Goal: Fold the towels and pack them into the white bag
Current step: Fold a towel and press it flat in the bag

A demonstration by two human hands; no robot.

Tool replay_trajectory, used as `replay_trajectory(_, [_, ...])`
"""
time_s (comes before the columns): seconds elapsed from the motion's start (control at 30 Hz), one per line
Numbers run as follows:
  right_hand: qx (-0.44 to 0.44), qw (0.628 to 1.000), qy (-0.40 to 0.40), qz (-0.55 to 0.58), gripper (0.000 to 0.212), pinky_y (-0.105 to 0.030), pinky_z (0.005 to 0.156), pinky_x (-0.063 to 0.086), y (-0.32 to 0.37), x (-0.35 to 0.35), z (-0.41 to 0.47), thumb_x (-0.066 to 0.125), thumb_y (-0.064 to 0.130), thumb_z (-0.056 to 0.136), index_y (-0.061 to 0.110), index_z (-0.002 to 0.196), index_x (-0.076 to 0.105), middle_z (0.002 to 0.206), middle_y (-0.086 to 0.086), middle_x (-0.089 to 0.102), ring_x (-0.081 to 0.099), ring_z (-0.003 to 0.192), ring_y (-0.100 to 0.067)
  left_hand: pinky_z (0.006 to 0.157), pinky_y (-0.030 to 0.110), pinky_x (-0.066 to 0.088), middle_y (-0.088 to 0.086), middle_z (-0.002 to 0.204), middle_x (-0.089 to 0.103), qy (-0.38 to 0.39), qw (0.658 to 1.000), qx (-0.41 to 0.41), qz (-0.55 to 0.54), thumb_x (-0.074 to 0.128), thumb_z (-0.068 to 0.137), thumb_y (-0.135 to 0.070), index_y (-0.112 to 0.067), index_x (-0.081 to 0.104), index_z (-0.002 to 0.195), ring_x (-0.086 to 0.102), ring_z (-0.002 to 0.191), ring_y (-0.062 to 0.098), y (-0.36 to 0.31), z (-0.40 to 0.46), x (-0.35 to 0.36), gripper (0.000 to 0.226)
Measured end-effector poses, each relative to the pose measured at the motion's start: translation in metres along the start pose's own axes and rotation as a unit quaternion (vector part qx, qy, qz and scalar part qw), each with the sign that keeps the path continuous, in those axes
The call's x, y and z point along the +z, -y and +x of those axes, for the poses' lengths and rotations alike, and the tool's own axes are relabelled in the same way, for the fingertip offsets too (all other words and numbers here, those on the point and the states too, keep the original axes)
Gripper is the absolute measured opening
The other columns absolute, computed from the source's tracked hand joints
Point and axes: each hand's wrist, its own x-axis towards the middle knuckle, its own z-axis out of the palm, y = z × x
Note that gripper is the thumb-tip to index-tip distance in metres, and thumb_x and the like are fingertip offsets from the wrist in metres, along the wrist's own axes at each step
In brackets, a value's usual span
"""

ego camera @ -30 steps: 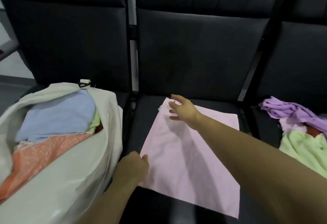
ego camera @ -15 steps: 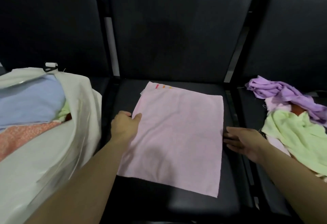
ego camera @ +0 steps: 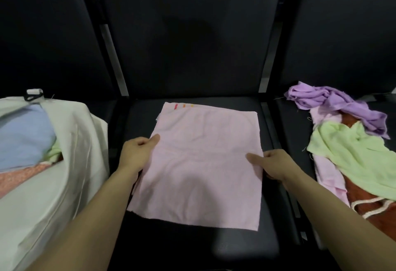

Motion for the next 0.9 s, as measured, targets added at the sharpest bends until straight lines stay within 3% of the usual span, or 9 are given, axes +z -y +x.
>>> replay_trajectory(0.07, [-0.055,0.997,-0.027,0.037,0.047,-0.029,0.077,0.053,0.003,-0.006,-0.006,0.075,0.047,0.086,0.01,0.058,0.069,0.076,-0.001,0.073,0.068,0.073,-0.006,0.09,0.029,0.047,-0.007,0.098,0.069,-0.027,0.994,0.01,-0.104,0.078,0.087,-0.041,-0.024,0.073,0.064,0.062,0.09,0.013,-0.009,-0.008,-0.005,0.029])
replay_trajectory(0.13, [-0.118,0.987,-0.065,0.09,0.03,-0.025,0.098,0.043,0.011,-0.011,-0.014,0.077,0.043,0.085,0.015,0.076,0.081,0.115,0.019,0.066,0.056,0.121,0.002,0.108,0.034,0.041,-0.015,0.129,0.063,-0.041,0.985,0.026,-0.167,0.079,0.083,-0.048,-0.041,0.078,0.07,0.058,0.118,0.008,-0.017,-0.015,-0.012,0.015])
replay_trajectory(0.17, [-0.146,0.979,-0.075,0.124,0.018,-0.022,0.101,0.039,0.018,-0.014,-0.02,0.077,0.038,0.087,0.021,0.083,0.082,0.125,0.024,0.059,0.049,0.128,0.005,0.112,0.036,0.041,-0.014,0.133,0.064,-0.04,0.978,0.033,-0.204,0.079,0.082,-0.051,-0.043,0.08,0.079,0.058,0.123,0.009,-0.021,-0.018,-0.015,0.009])
replay_trajectory(0.23, [-0.205,0.958,-0.074,0.184,0.012,-0.018,0.103,0.04,0.028,-0.018,-0.033,0.074,0.033,0.089,0.027,0.097,0.079,0.13,0.023,0.061,0.052,0.126,0.006,0.109,0.039,0.047,-0.008,0.122,0.073,-0.037,0.96,0.058,-0.272,0.077,0.083,-0.052,-0.029,0.08,0.098,0.065,0.118,0.012,-0.029,-0.025,-0.02,0.028])
replay_trajectory(0.37, [-0.3,0.926,-0.121,0.196,0.012,-0.014,0.081,0.051,0.037,-0.023,-0.054,0.068,0.03,0.092,0.024,0.099,0.077,0.098,0.01,0.077,0.067,0.095,0.0,0.099,0.037,0.051,-0.004,0.098,0.075,-0.034,0.949,0.155,-0.272,0.07,0.092,-0.046,-0.027,0.076,0.086,0.068,0.103,0.013,-0.046,-0.041,-0.031,0.021])
replay_trajectory(0.57, [-0.338,0.917,-0.114,0.178,0.02,-0.016,0.075,0.055,0.039,-0.023,-0.07,0.071,0.02,0.093,0.028,0.108,0.063,0.102,0.016,0.073,0.068,0.092,0.001,0.084,0.025,0.052,-0.008,0.114,0.07,-0.06,0.961,0.232,-0.141,0.066,0.098,-0.026,-0.024,0.063,0.12,0.066,0.103,0.005,-0.055,-0.059,-0.039,0.022])
replay_trajectory(0.67, [-0.303,0.929,-0.099,0.187,0.015,-0.02,0.072,0.057,0.035,-0.018,-0.06,0.069,0.023,0.095,0.027,0.108,0.061,0.1,0.012,0.073,0.07,0.089,-0.003,0.082,0.024,0.05,-0.011,0.113,0.068,-0.064,0.972,0.201,-0.105,0.064,0.099,-0.029,-0.027,0.062,0.118,0.065,0.1,0.003,-0.046,-0.052,-0.037,0.019])
replay_trajectory(0.77, [-0.244,0.951,-0.092,0.166,0.021,-0.019,0.07,0.056,0.014,-0.007,-0.033,0.073,0.022,0.092,0.024,0.108,0.06,0.097,0.008,0.074,0.072,0.088,-0.007,0.081,0.027,0.049,-0.009,0.111,0.066,-0.026,0.991,0.125,-0.034,0.066,0.098,-0.03,-0.025,0.059,0.117,0.065,0.103,0.013,-0.015,-0.034,-0.028,0.021])
replay_trajectory(0.9, [-0.123,0.988,-0.08,0.037,0.044,-0.032,0.082,0.053,-0.026,0.009,-0.004,0.075,0.025,0.089,0.016,0.127,0.054,0.103,0.003,0.069,0.069,0.088,-0.014,0.091,0.033,0.047,0.008,0.132,0.053,-0.007,0.99,0.018,0.142,0.069,0.094,-0.03,-0.015,0.052,0.135,0.059,0.107,0.024,0.025,-0.022,-0.022,0.047])
